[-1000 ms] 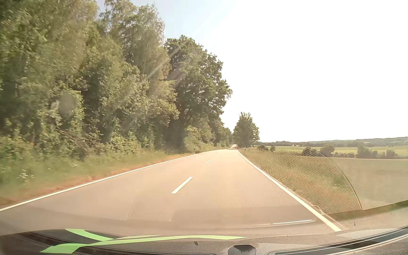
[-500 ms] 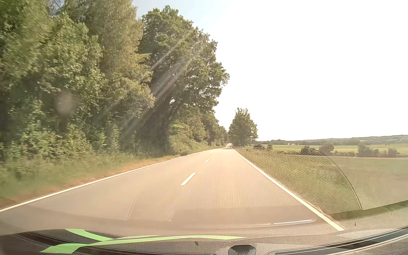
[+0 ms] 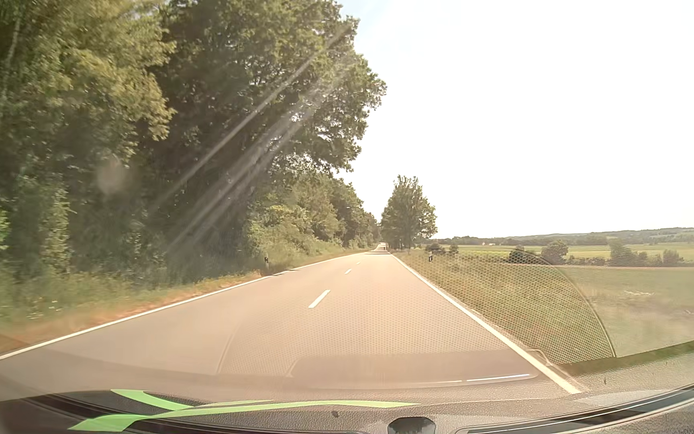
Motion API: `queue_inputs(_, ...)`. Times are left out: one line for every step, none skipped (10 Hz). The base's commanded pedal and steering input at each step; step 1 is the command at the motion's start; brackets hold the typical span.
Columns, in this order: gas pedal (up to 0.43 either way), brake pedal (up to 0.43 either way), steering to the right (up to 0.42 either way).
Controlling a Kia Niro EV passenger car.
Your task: Follow the waypoints while adhering to traffic rules and regulations
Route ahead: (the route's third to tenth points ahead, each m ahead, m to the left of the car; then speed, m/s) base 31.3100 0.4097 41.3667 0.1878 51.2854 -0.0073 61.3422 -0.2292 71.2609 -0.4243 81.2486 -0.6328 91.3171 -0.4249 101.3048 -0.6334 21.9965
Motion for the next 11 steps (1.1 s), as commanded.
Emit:
queue_inputs(0.197,0.0,0.004)
queue_inputs(0.228,0.0,0.004)
queue_inputs(0.228,0.0,0.003)
queue_inputs(0.24,0.0,0.001)
queue_inputs(0.248,0.0,0.001)
queue_inputs(0.26,0.0,0.001)
queue_inputs(0.26,0.0,0.0)
queue_inputs(0.26,0.0,0.0)
queue_inputs(0.26,0.0,-0.001)
queue_inputs(0.26,0.0,-0.001)
queue_inputs(0.26,0.0,-0.001)
